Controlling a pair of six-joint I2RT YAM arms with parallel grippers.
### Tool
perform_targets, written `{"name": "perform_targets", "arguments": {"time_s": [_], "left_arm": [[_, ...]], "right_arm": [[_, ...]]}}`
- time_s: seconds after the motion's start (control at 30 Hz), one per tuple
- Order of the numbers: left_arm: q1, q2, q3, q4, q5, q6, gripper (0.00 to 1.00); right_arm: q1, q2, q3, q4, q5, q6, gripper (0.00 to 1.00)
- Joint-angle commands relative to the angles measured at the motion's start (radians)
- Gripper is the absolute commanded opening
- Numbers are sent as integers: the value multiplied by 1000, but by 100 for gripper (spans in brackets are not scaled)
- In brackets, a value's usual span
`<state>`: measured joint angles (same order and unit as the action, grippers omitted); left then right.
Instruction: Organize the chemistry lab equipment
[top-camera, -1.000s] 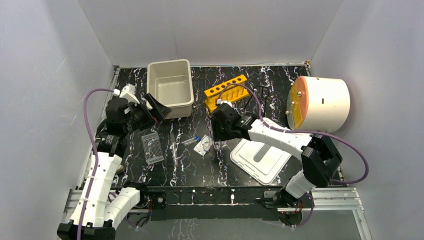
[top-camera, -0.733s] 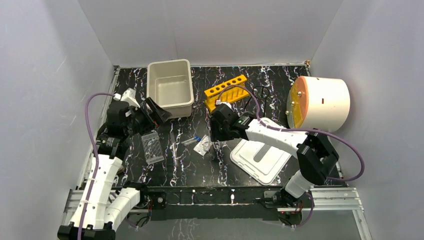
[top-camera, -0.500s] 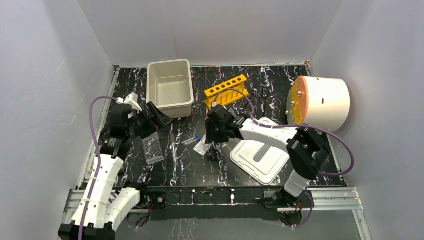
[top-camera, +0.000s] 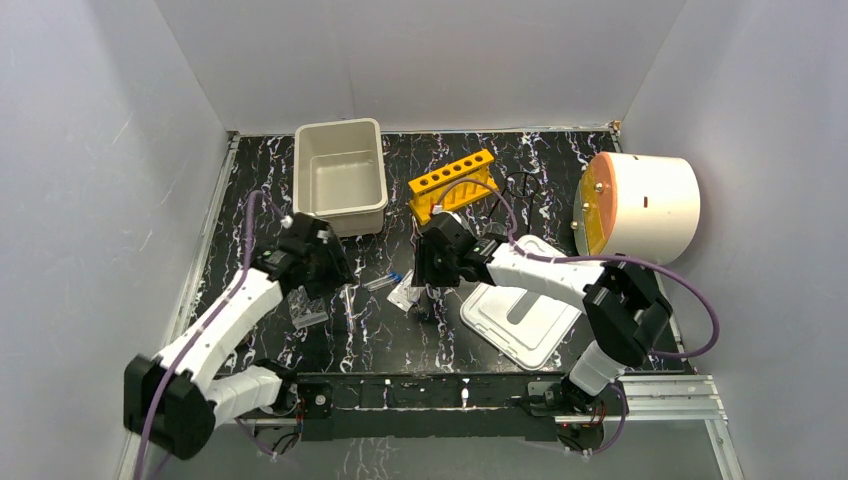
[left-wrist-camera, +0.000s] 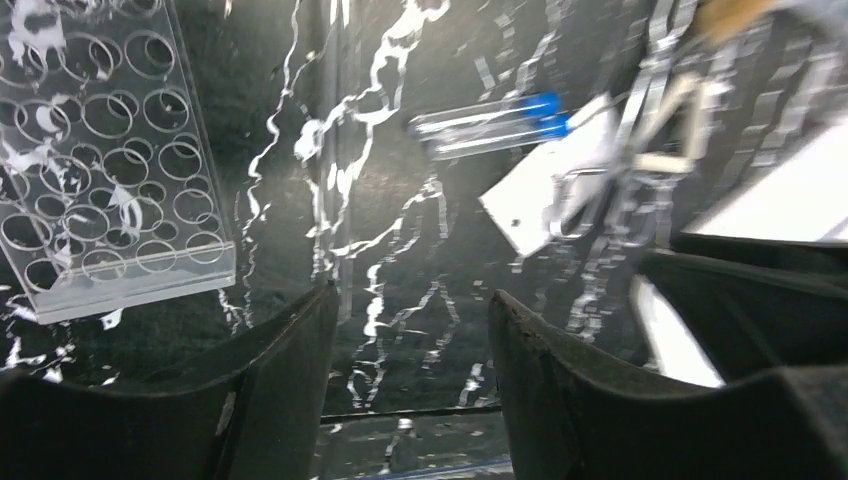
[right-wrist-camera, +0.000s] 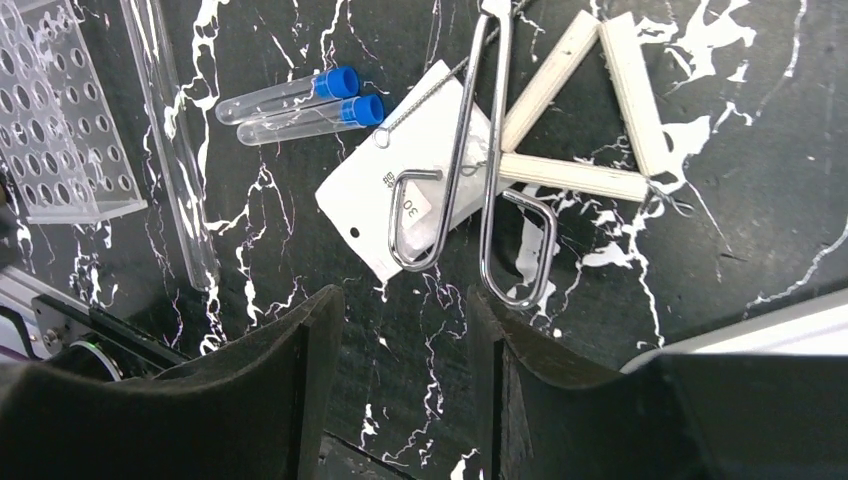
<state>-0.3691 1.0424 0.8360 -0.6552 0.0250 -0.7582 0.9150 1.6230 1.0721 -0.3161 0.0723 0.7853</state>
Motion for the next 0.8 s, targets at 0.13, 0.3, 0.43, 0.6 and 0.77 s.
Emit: {"name": "perform_targets", "arguments": {"time_s": [0.13,0.3,0.43,0.6,0.77], "left_arm": [[-129,146,20,-79,-235,-72,59],[-146,181,-46,-3,-162,-82,55],[-150,239,-62,8,-135,-61,49],[-162,270,-69,38,-138,-58,48],[-165,301,-99,82,-118,-46,48]], "right_arm": [[2,-99,-45,44,79,21,58],[2,-105,-61,59,80,22,58],[1,-95,-58,62,78,16,59],[1,-88,-55,60,73,18,59],[1,-89,-54,54,78,20,59]]}}
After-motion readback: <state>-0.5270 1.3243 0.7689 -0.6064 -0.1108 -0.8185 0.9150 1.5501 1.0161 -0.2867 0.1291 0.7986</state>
